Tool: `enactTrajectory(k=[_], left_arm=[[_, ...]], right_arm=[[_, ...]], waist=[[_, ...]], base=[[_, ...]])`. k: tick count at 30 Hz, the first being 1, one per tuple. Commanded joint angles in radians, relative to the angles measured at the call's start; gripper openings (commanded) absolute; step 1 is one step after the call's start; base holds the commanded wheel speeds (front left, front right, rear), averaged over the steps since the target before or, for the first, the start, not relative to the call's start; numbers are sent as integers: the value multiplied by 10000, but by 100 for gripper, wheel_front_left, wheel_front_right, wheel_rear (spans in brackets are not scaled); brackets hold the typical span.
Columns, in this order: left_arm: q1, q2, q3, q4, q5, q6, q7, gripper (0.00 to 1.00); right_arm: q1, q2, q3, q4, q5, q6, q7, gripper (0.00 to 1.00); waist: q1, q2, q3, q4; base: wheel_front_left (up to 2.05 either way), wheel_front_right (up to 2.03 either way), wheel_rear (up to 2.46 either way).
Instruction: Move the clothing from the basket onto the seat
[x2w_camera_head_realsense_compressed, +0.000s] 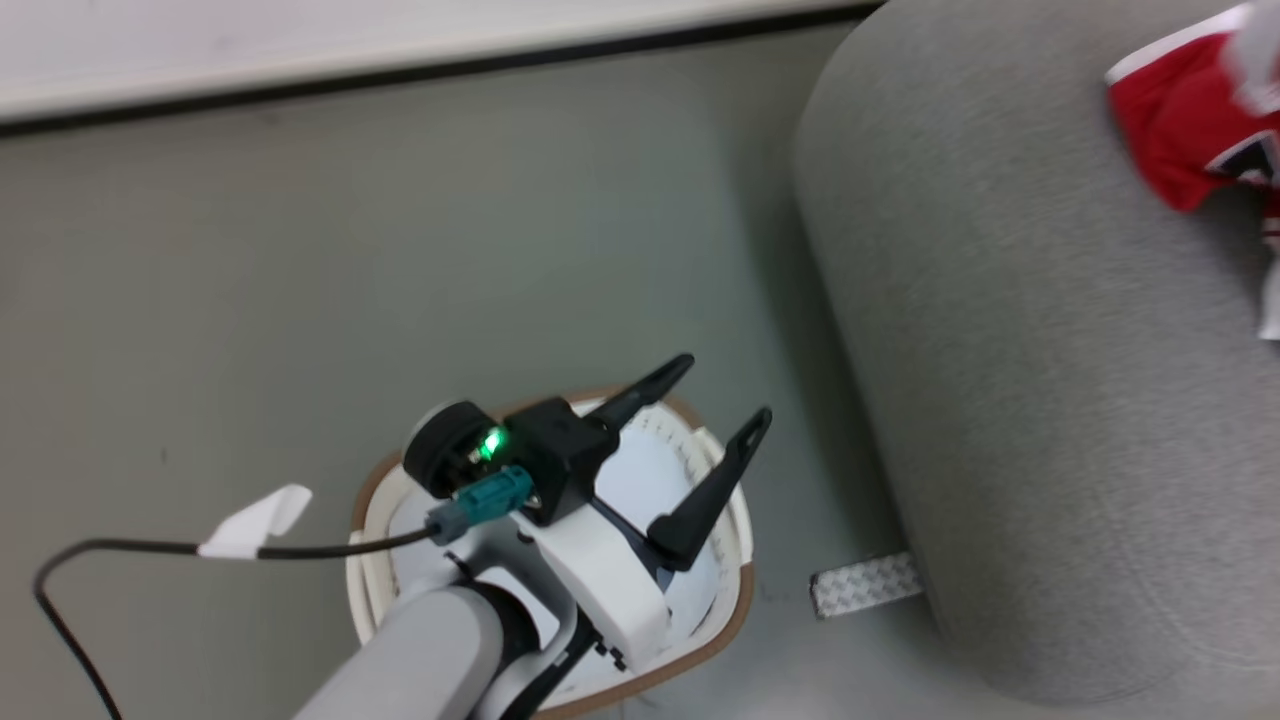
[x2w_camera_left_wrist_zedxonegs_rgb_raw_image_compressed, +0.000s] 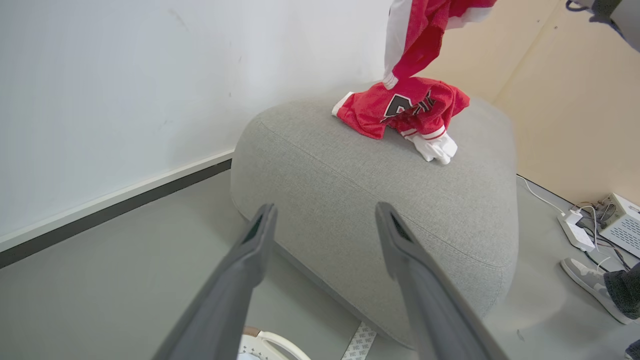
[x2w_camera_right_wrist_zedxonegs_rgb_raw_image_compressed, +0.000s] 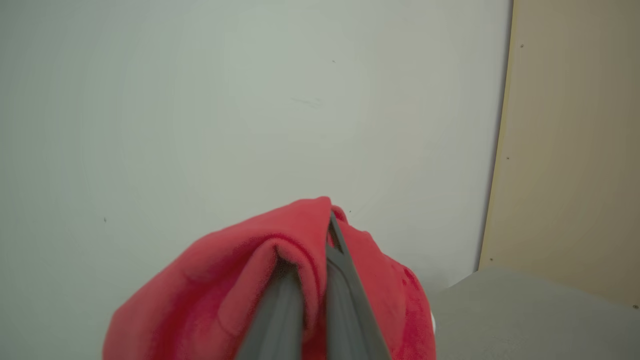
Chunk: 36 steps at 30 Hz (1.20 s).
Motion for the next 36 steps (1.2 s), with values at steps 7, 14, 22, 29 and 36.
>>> enactTrajectory(k=[7,14,22,29,36], left_arm=[[-488,232,121,-292,-58,-250,-198,100],[-651,272,157,-85,-144,-308,-461,100],[-53,520,465,167,-297,0,-782,100],[778,638,830,424,-539,487,-1274,100],[1511,774,1261,1021,-258,1182,-2214,100]], right_arm=[[-783,68,-3221,587,-3066,-23,-66,0],[330,987,-5718,1413,-5126,-23,-892,19],[1233,1471,-5371,2222,-5737,-23,-1430,100],[3023,1571,-3189,1304,-4354,-23,-1434,100],[5127,1565,-503,-11,-2092,-23,-1436,100]], waist=[[-3,0,1812,1190],[-3,0,1847,1307],[-3,0,945,681],[-3,0,-237,336],[-3,0,-1510,454]], base=[[0,0,0],[0,0,0],[0,0,0],[0,0,0],[0,0,0]])
